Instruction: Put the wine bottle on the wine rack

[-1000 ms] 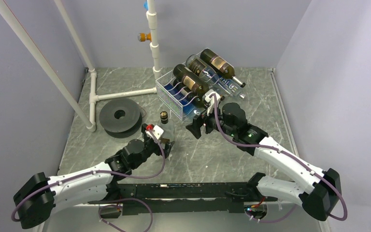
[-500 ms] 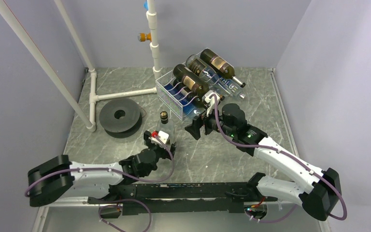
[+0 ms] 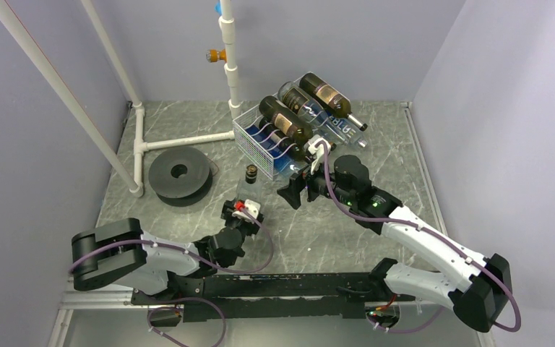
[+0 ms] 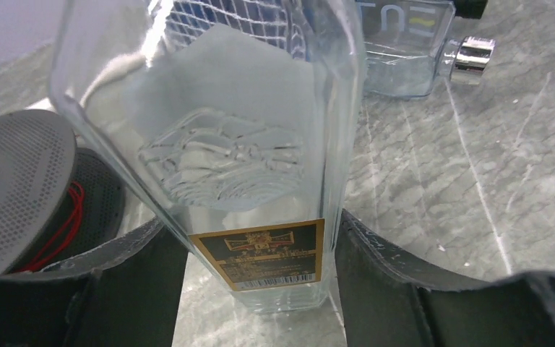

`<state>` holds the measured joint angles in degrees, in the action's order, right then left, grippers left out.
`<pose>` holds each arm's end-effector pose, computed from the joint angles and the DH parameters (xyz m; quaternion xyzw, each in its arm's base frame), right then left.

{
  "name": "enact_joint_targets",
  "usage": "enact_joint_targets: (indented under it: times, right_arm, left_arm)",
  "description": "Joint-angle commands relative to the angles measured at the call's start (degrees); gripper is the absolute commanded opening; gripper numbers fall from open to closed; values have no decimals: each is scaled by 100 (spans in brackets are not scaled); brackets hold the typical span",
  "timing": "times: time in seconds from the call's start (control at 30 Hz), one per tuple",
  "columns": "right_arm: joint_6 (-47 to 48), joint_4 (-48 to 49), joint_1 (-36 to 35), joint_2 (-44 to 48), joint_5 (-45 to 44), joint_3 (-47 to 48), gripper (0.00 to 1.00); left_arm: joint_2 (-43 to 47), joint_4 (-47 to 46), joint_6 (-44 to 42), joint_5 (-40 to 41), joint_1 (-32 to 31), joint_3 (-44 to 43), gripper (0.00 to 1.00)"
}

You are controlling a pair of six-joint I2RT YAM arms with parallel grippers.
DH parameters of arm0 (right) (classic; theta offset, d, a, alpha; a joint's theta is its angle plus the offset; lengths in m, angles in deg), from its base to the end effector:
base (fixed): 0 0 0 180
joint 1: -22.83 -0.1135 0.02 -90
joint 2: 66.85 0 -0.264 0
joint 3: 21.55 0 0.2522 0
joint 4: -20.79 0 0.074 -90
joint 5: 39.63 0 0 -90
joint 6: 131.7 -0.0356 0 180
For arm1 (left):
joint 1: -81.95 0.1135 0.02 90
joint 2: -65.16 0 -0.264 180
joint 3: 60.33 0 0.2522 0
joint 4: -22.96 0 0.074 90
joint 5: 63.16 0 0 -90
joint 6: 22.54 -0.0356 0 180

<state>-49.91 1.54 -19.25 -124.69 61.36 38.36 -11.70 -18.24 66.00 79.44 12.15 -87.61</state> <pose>0.1703 0.1629 0.3139 -0.2877 0.7498 0.3208 0.5021 0.1019 -0.1949 0.1646 0.1599 0.7202 -0.0516 0.6731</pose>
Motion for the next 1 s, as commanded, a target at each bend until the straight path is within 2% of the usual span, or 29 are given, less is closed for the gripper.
enact_joint_targets:
  times: [0.0,0.1,0.17,0.3,0.4,0.5,0.63,0.77,0.97]
  right_arm:
    - [-49,165,-19,151,-17,-4,100]
    - [-43,131,-19,167,-22,7,100]
    - [-18,64,-19,196,-55,36,100]
    - [83,-228,-19,244,-165,227,100]
    - [136,-449,-19,316,-212,422,100]
    - [214,-613,-19,393,-321,522,100]
    - [329,-1043,-19,403,-567,815,100]
    - [248,-1119,-19,502,-612,900,100]
    - [75,-1147,-19,525,-479,1030,100]
  left_arm:
    - [-22,-572,-343,329,-16,-270,56]
    - [137,-415,-431,155,-35,-289,34]
    - [537,514,-229,-226,-42,-428,16]
    - [1468,2869,-95,-997,-29,-1230,2]
    - [1928,4469,-181,-1885,90,-1932,0]
    - [2412,5689,-174,-2697,417,-2563,0]
    - [3017,6705,-210,-3737,1086,-3116,0]
    - [3223,7037,-23,-4217,1828,-3355,0]
    - [3156,6631,542,-4530,2070,-3025,0]
